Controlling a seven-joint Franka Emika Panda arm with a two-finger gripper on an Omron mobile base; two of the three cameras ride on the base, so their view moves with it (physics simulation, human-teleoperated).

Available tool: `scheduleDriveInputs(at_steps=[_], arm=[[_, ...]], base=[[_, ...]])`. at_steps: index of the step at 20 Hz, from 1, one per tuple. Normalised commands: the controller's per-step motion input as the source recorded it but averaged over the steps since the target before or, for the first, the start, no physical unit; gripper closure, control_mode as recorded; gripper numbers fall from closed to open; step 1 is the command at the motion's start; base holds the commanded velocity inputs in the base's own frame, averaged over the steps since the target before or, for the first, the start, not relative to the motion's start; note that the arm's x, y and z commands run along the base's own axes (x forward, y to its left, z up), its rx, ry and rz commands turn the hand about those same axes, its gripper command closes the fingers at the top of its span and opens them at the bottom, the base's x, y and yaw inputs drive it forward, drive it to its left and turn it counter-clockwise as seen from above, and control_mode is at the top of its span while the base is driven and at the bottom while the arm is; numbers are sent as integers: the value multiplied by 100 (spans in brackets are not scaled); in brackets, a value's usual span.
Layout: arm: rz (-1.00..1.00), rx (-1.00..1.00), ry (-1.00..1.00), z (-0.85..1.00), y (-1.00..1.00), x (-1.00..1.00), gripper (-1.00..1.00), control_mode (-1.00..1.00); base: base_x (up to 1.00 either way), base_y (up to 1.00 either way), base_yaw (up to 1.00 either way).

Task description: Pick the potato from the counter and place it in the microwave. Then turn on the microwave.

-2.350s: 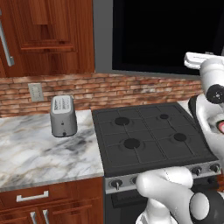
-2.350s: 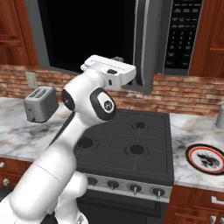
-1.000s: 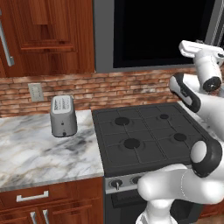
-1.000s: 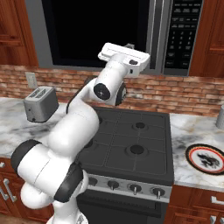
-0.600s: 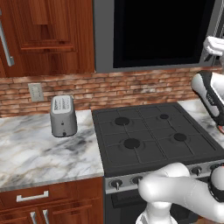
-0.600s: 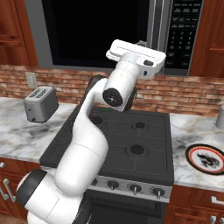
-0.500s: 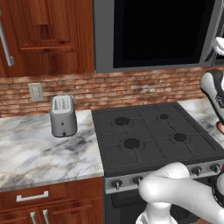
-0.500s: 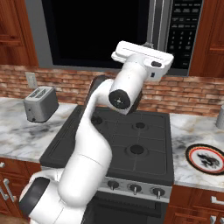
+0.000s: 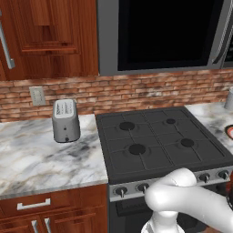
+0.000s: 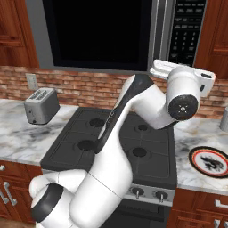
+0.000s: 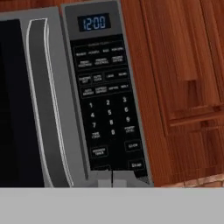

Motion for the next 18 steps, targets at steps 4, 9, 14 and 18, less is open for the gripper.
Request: scheduleDriveInputs(at_steps=[4, 9, 14, 18], arm=[[16, 2, 12, -22, -15, 0, 100, -100], [22, 0, 0, -3, 0, 0, 100, -100], [19, 0, 0, -25, 0, 8, 100, -100], [16, 0, -4, -16, 0, 10, 100, -100]], base=[[0, 0, 0], [0, 0, 0], [0, 0, 0], [0, 0, 0]])
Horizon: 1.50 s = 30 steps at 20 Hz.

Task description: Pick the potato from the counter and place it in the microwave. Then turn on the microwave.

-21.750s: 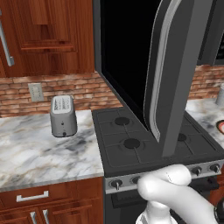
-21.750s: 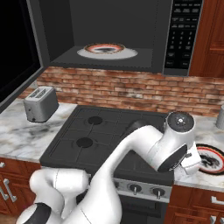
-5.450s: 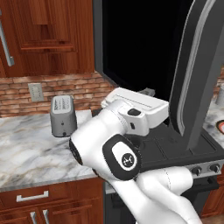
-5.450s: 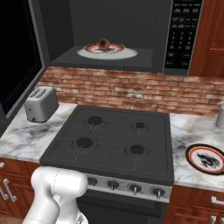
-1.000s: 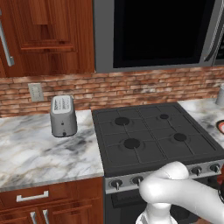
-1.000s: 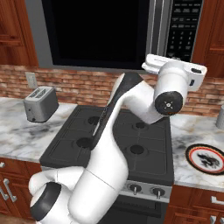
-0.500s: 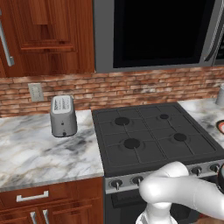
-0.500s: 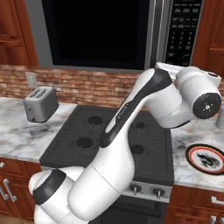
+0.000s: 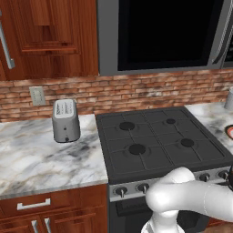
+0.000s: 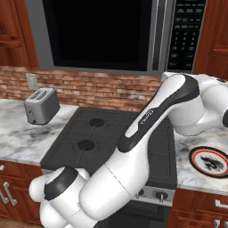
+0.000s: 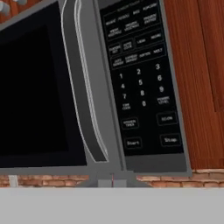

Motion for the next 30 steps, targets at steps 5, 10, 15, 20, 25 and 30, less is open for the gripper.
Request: scheduleDriveInputs(at_steps=[5, 10, 15, 20, 25, 30], arm=[[9, 0, -15, -3, 2, 20, 100, -100], [1, -2, -10, -11, 4, 37, 100, -100], [0, -7, -4, -2, 12, 35, 100, -100], [0, -9, -1, -1, 2, 31, 100, -100], [0, -8, 0, -4, 0, 33, 100, -100], [0, -7, -1, -2, 0, 29, 100, -100]], base=[[0, 0, 0], [0, 0, 0], [0, 0, 0], [0, 0, 0], [0, 0, 0], [0, 0, 0]])
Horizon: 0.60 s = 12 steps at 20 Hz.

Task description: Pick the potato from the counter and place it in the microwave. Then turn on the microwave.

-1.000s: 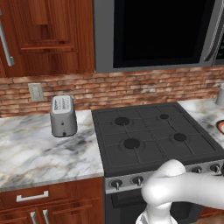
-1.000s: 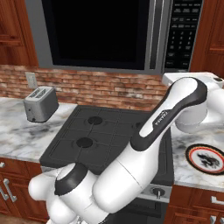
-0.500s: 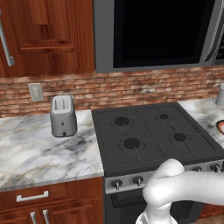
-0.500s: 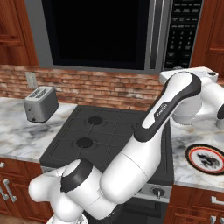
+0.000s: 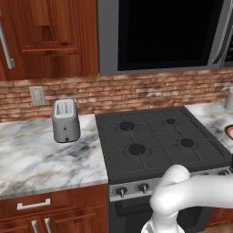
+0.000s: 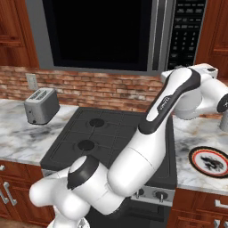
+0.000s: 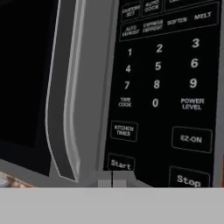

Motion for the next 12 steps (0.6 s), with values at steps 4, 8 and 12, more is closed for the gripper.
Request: scheduleDriveInputs(at_steps=[4, 8, 12], arm=[[0, -6, 0, -1, 0, 33, 100, -100], [0, -6, 0, 0, 0, 26, 100, -100], [0, -8, 0, -2, 0, 13, 100, -100]], base=[[0, 0, 0], [0, 0, 0], [0, 0, 0]])
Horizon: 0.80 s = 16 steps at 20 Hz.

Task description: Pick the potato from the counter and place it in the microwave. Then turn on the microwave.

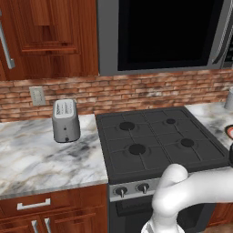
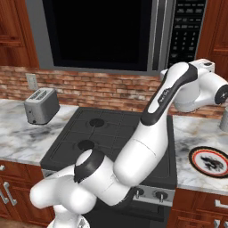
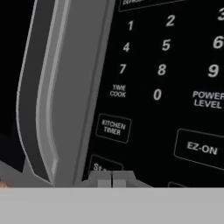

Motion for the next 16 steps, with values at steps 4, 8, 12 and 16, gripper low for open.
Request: scheduleDriveInputs(at_steps=[4, 8, 12, 16], arm=[[0, -7, 0, -1, 0, 8, 100, -100], [0, -7, 0, 0, 0, 7, 100, -100], [0, -7, 0, 0, 1, 17, 100, -100], [0, -6, 0, 0, 7, 10, 100, -100]], base=[[0, 0, 0], [0, 0, 0], [0, 0, 0], [0, 0, 0]])
